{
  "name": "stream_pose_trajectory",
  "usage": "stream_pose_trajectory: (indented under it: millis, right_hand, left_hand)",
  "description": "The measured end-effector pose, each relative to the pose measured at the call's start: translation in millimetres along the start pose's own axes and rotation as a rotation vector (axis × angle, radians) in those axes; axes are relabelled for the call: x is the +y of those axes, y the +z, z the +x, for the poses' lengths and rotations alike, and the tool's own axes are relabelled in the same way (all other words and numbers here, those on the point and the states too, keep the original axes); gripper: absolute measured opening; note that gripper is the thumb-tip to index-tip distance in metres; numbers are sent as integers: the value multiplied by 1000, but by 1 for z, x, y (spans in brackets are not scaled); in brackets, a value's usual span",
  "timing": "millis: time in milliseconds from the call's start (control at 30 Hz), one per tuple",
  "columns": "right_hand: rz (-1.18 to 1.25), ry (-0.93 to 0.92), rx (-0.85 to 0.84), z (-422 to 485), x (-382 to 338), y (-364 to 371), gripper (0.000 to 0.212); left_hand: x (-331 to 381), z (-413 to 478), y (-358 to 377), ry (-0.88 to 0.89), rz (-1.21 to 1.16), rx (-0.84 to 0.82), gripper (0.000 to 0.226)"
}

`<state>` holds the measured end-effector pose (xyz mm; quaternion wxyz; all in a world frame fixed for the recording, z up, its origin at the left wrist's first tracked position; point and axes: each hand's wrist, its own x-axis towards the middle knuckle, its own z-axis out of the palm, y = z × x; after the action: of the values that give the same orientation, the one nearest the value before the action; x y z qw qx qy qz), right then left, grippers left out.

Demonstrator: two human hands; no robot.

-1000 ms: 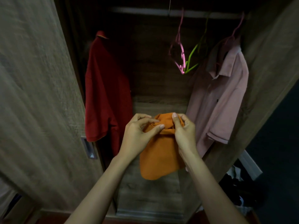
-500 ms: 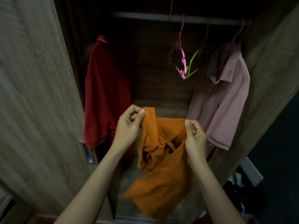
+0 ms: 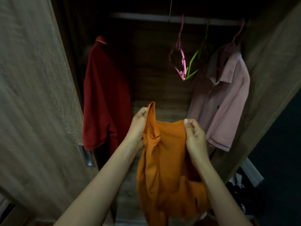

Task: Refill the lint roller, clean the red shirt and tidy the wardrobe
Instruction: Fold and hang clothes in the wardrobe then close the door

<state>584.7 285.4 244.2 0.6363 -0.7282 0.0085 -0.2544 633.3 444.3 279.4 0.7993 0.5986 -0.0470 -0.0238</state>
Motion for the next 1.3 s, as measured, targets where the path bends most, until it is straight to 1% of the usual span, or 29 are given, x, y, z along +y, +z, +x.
stream_pose_trajectory:
  millis: [67,100,200,267,333,367,433,467,500,567,633,733,833,967,1033,1067,1133,1167,1200,1233,1300]
  right_hand:
    - [-48,9,-2,0,4,-1,14]
    - [-30,9,14,0,6,-1,12]
    - [38,-54,126,-9,8,-2,11]
    - [71,-105,186,-18,4,0,11]
    - [142,-95,166,-28,0,4,12]
    - [176,-61,135,-32,-1,6,18]
    - [200,47,68,-36,1,12,41]
    - [188,114,46,-36,2,15,48]
    - [182,171,35,-35,3,17,49]
    - [214,234,15,-32,4,21,40]
    - [222,237,12,-26,3,23,33]
    - [215,166,53,-15,-1,22,20]
    - [226,92,77,-4,-9,21,15]
    - [188,-16,156,11,-15,17,13]
    - [185,-50,170,18,-17,16,10]
    - [178,-62,172,20,-17,16,10]
    - [164,-87,174,23,-21,15,10]
    - [159,-96,182,25,-23,14,11]
    - [152,-104,197,26,-26,11,11]
    - [143,-114,216,28,-28,8,10]
    - [129,-130,234,31,-33,0,10]
  left_hand:
    - [5,0,15,-75,-150,29,30]
    - [7,2,23,-88,-192,49,31]
    - [8,5,43,-86,-156,91,32]
    - [3,8,50,-120,-128,123,29]
    - [0,13,54,-151,-120,162,28]
    - [-2,17,55,-158,-123,186,27]
    - [-4,21,55,-166,-145,218,21]
    - [-4,22,54,-166,-159,220,19]
    - [-4,24,53,-163,-162,216,18]
    - [-4,24,50,-164,-160,214,22]
    - [-3,25,47,-168,-182,221,27]
    - [0,27,39,-142,-257,212,15]
    - [0,28,29,-165,-215,139,13]
    - [-1,27,16,-179,-84,35,28]
    - [-4,26,12,-172,54,4,24]
    - [-6,25,12,-160,121,-31,27]
    - [-6,22,13,-146,189,-93,40]
    - [-4,19,15,-155,186,-126,48]
    - [-3,19,15,-143,183,-162,51]
    - [-2,19,15,-106,215,-216,47]
    - [0,20,10,14,341,-318,28]
